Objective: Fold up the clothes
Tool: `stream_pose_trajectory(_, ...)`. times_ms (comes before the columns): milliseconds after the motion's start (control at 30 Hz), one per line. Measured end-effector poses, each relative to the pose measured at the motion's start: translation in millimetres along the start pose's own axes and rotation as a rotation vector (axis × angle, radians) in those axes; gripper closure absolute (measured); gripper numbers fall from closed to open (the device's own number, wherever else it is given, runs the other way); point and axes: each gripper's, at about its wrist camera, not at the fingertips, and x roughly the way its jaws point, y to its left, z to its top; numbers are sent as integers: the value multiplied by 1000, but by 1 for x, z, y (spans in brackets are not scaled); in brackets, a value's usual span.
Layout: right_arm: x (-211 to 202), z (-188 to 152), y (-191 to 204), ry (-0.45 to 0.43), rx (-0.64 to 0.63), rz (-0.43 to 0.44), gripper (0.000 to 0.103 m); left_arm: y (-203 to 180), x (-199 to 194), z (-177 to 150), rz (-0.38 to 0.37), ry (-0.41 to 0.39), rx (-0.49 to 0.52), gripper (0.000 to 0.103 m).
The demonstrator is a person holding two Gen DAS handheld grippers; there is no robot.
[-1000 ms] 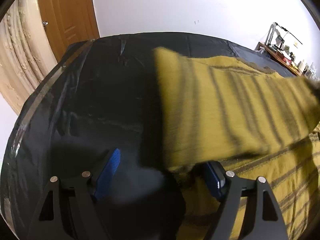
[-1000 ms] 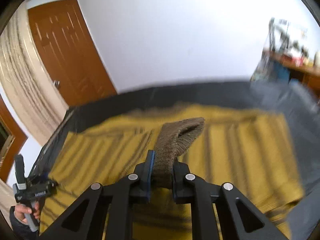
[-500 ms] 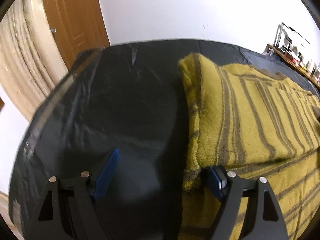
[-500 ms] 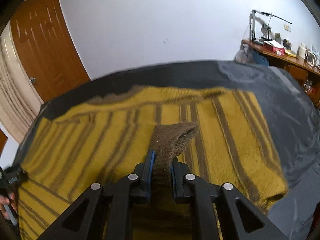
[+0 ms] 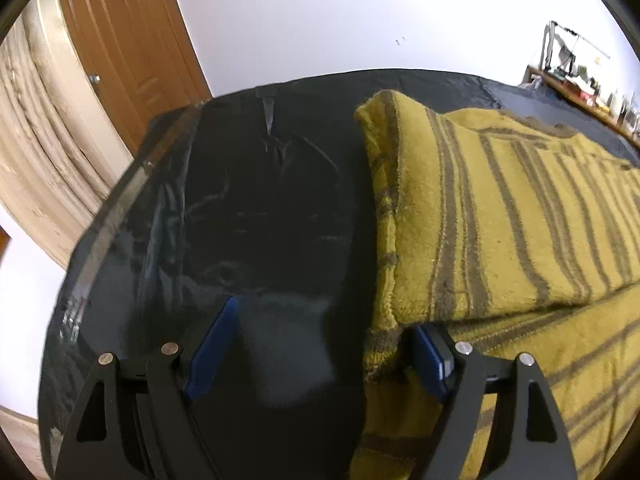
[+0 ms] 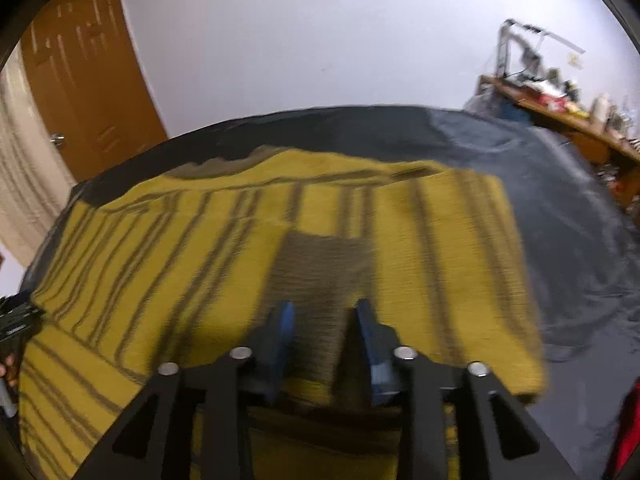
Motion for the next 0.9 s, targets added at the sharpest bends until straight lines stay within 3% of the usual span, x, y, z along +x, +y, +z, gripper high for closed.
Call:
stream_pose_trajectory(100,-20,4,-9,-63,6,-39,43,6,-12,-1,-15,-5,11,19)
stream_pose_trajectory(233,-34,9,-4,-97,5,46,43,9,-26,-3,-28,-24,35,18)
stream_pose_trajectory(367,-24,9,24,-82,-85,152,43,14,-21,-1,-53,-5,20,16)
stream_pose_trajectory(467,-2,4,44,-22,-155,194,43,17,-7,-1,-58,26,30,16)
stream_pose_trajectory(567,20,-4,52,42,-191,198,43,18,-6,-8,-75,29,47,16)
stream_pose_trajectory(900,24,-13,55,9,-259,174,42,36,-32,-23,-188,-15,55,16)
